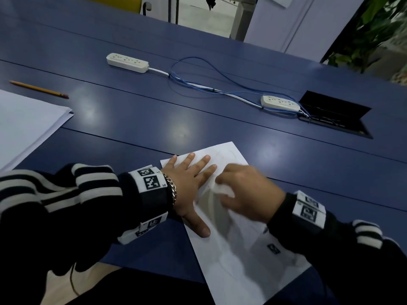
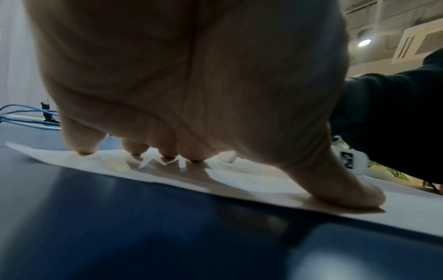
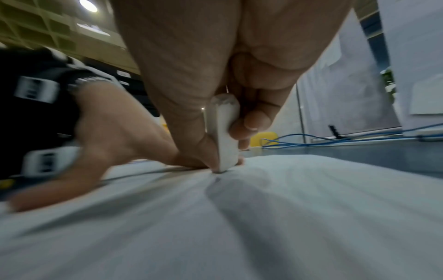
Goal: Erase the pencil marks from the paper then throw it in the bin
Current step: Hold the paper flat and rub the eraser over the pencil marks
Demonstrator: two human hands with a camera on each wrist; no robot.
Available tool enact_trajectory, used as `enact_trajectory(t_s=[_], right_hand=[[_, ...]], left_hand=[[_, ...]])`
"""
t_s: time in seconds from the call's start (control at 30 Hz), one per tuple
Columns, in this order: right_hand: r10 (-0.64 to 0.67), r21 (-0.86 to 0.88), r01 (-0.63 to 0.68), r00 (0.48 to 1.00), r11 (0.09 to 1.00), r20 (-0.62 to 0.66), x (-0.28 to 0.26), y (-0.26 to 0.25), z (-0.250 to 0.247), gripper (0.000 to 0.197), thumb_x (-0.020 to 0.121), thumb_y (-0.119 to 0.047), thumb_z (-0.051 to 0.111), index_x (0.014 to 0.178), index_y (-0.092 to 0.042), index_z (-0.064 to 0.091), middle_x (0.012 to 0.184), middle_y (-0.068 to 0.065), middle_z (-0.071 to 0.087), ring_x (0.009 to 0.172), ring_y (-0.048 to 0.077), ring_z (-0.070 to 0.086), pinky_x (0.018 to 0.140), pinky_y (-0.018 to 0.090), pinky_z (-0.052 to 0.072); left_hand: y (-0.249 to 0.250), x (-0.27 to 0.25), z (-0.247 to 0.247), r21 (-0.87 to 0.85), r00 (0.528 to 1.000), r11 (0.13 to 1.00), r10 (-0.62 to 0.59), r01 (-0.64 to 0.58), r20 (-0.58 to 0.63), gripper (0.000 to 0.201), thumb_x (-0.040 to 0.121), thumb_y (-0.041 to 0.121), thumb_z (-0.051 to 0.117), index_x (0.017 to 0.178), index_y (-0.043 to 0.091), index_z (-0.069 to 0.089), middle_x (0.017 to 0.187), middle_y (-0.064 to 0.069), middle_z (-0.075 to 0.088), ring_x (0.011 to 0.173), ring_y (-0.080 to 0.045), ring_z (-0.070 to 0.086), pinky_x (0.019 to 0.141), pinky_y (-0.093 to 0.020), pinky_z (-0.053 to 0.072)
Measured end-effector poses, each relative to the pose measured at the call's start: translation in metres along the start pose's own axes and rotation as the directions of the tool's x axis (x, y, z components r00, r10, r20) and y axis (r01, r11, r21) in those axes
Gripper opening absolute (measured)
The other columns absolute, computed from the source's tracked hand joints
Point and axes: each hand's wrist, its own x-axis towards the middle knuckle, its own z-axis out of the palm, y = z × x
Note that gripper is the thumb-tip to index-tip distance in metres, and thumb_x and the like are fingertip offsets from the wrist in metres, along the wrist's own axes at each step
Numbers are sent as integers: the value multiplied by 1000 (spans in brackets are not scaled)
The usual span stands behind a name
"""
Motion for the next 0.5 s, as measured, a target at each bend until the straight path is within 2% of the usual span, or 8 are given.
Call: enact_trajectory(t_s=[0.1,0.17,0.23,0.3,0.37,0.4,0.43,0.5], right_hand=[[-61,33,57,992,998,112,-7,-10,-3,29,84,-43,58,103,-25,68,100,-3,60,93,21,59,80,38,51],[25,26,-27,999,999,44,6,8,-8,36,81,-47,57,107,-27,70,99,-3,61,95,22,61,81,39,52],[115,-2,-115,992,993,-53,11,21,-11,39,81,-44,59,113,-24,70,103,0,62,100,26,62,85,39,51],[74,-14,-75,995,997,-62,5,14,-6,35,80,-41,58,109,-24,70,101,0,63,97,25,62,83,38,52],[-28,18,27,999,999,23,-6,-1,-2,30,82,-44,58,103,-27,70,95,-3,64,91,20,61,80,36,51],[-40,32,38,998,999,56,-10,-1,-4,30,83,-46,60,104,-28,71,96,-4,65,91,19,62,81,36,51],[-21,42,19,999,999,37,-11,4,-9,31,83,-47,62,107,-28,72,98,-4,67,93,19,63,84,35,51],[79,57,-74,993,996,-92,-13,23,-21,35,83,-43,68,112,-25,72,105,-3,71,100,19,65,90,33,49]], left_hand=[[1,-1,-1,7,1000,1000,0,0,0,165,46,105,62,159,32,-34,168,8,-39,157,-29,-30,127,-61,-9],[1,-2,-2,0,1000,1000,-1,1,8,164,47,105,62,159,33,-34,167,9,-39,157,-28,-31,127,-60,-10],[1,-2,-2,-7,1000,1000,-4,4,14,164,47,104,63,158,34,-35,167,9,-40,157,-27,-32,127,-60,-12],[1,-2,-2,0,1000,1000,-7,7,11,165,46,105,62,159,33,-34,167,10,-40,157,-27,-32,127,-59,-12],[1,-2,-1,8,1000,1000,-8,8,10,165,45,106,62,159,33,-33,167,10,-39,157,-27,-31,127,-59,-11],[0,-2,-1,6,1000,1000,-5,5,8,165,45,106,62,160,33,-33,167,10,-39,157,-27,-31,127,-59,-11],[0,-2,-2,0,1000,1000,0,0,4,165,45,105,63,160,34,-32,168,11,-38,157,-27,-31,127,-59,-11],[-3,-1,-3,-25,1000,1000,13,-14,-7,163,46,103,66,161,36,-29,168,12,-36,158,-25,-30,127,-59,-12]])
